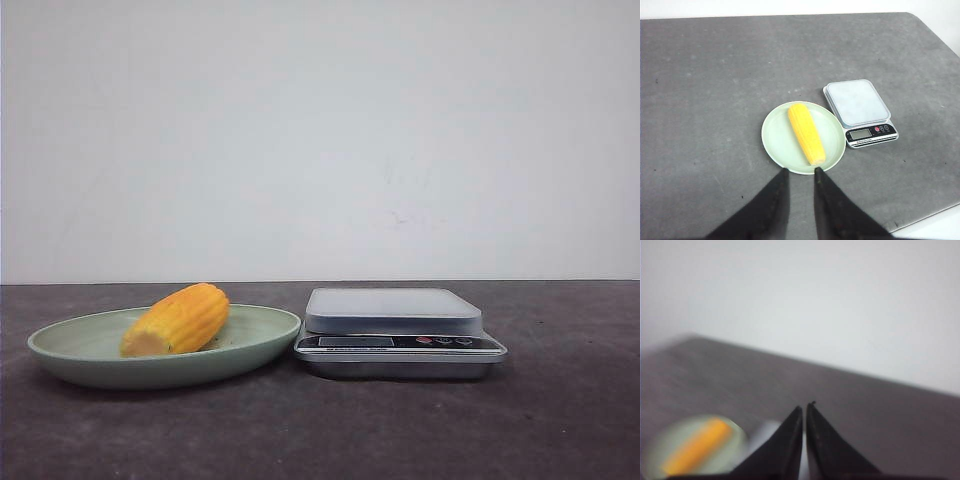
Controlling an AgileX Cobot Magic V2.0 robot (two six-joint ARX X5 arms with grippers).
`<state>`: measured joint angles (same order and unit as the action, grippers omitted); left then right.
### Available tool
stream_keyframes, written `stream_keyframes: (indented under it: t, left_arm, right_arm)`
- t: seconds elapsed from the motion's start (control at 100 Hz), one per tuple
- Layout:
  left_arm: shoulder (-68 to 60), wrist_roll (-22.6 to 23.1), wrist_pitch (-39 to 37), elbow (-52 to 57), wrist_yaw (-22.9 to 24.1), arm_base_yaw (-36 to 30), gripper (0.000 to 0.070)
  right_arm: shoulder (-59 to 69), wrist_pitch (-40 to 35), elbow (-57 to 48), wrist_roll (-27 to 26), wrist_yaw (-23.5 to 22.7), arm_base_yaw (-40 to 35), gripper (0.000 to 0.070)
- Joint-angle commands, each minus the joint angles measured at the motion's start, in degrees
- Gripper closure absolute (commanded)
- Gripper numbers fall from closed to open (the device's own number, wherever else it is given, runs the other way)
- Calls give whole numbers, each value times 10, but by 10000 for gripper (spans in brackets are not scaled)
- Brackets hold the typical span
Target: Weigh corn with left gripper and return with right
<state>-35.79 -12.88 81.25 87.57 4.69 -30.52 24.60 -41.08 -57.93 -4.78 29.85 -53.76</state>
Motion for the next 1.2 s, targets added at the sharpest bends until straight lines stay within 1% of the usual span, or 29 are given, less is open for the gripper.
stream_keyframes:
  t: [0.0, 0.07, 0.14, 0.27, 0.36, 0.42, 0.46, 0.5, 0.56, 0.59, 0.62, 0.66, 0.76, 0.86, 0.96, 1.04, 1.19]
  left_arm:
    - [-4, -2, 14, 8, 3, -3, 643]
    - [-4, -2, 14, 8, 3, -3, 643]
    - [-4, -2, 14, 8, 3, -3, 643]
    - [-4, -2, 14, 8, 3, -3, 643]
    - [-4, -2, 14, 8, 3, -3, 643]
    - [-4, -2, 14, 8, 3, -3, 643]
    - [-4, -2, 14, 8, 3, -3, 643]
    - [-4, -2, 14, 8, 3, -3, 643]
    - [-4, -2, 14, 8, 3, -3, 643]
    - [-4, -2, 14, 8, 3, -3, 643]
    - [-4, -2, 14, 8, 3, -3, 643]
    - [-4, -2, 14, 9, 3, -3, 643]
    - [-4, -2, 13, 9, 2, -3, 643]
    - [-4, -2, 13, 9, 2, -3, 643]
    - [-4, -2, 13, 9, 2, -3, 643]
    - [-4, -2, 13, 9, 2, -3, 643]
    - [-4, -2, 13, 9, 2, -3, 643]
  right_arm:
    - [-35, -44, 14, -3, -6, 21, 693]
    - [-75, -49, 63, -4, -14, 66, 693]
    - [-121, -9, 129, -4, -14, 123, 693]
    - [-192, 132, 270, -4, -24, 219, 693]
    - [-217, 248, 374, -5, -51, 283, 693]
    - [-225, 322, 443, -6, -84, 322, 693]
    - [-228, 361, 485, -6, -115, 347, 693]
    - [-230, 394, 524, -6, -156, 374, 693]
    - [-235, 434, 573, -6, -231, 414, 693]
    - [-242, 394, 571, -2, -269, 431, 693]
    - [-244, 371, 571, 4, -297, 443, 693]
    - [-244, 350, 571, 10, -321, 455, 693]
    - [-244, 308, 571, 9, -323, 465, 693]
    - [-244, 307, 571, 10, -304, 465, 693]
    - [-244, 307, 571, 11, -306, 465, 693]
    - [-244, 308, 571, 14, -318, 464, 693]
    - [-244, 321, 571, 14, -313, 464, 693]
